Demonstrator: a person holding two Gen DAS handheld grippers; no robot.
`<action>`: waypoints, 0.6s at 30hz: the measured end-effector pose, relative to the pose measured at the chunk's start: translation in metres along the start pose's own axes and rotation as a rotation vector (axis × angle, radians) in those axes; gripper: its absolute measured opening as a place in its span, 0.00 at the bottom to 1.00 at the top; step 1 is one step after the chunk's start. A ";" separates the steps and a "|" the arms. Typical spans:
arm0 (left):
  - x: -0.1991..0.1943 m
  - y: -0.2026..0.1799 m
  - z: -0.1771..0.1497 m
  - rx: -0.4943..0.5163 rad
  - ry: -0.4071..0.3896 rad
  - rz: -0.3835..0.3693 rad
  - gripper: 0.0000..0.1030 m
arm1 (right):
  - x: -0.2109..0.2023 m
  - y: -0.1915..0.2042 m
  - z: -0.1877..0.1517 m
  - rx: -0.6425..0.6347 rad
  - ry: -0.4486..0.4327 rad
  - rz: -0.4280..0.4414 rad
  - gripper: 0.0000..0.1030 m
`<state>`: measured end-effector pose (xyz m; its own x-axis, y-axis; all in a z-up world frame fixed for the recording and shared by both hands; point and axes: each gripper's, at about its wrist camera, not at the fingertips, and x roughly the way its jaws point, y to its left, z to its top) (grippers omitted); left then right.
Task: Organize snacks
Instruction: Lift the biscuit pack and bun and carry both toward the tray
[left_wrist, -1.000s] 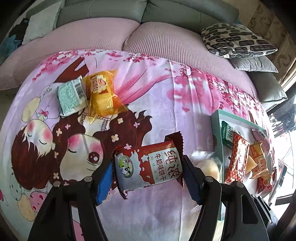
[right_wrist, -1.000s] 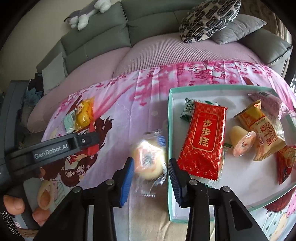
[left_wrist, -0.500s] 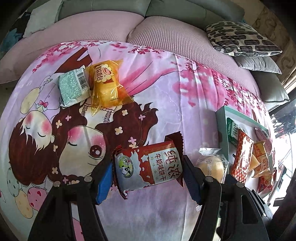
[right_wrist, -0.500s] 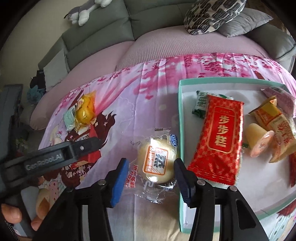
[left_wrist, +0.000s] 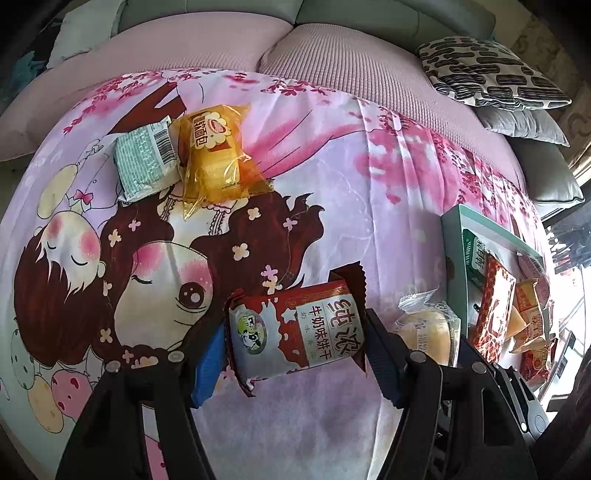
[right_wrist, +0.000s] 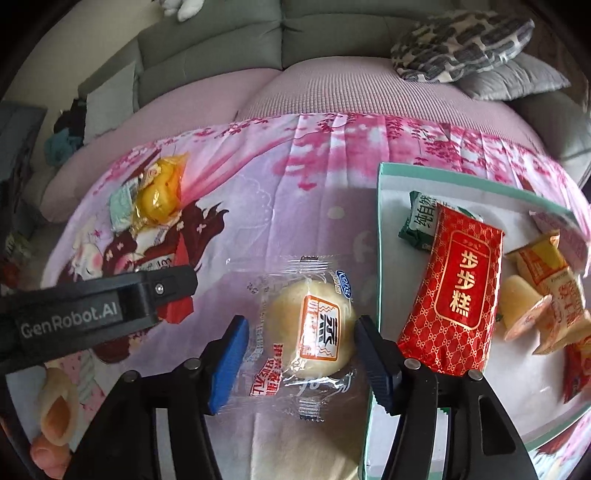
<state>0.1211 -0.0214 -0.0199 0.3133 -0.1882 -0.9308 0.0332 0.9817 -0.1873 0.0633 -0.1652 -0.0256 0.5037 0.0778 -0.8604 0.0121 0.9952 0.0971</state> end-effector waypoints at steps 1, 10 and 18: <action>0.000 0.000 0.000 -0.001 0.001 0.001 0.69 | 0.000 0.002 0.000 -0.012 0.000 -0.012 0.62; 0.002 0.002 0.000 -0.006 0.003 0.006 0.69 | 0.003 0.014 -0.003 -0.105 0.011 -0.087 0.61; 0.002 0.002 0.001 -0.005 0.003 0.005 0.69 | 0.002 0.019 -0.003 -0.132 0.009 -0.112 0.53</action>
<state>0.1226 -0.0197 -0.0218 0.3107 -0.1833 -0.9327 0.0273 0.9825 -0.1840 0.0617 -0.1464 -0.0269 0.4980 -0.0342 -0.8665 -0.0457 0.9968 -0.0657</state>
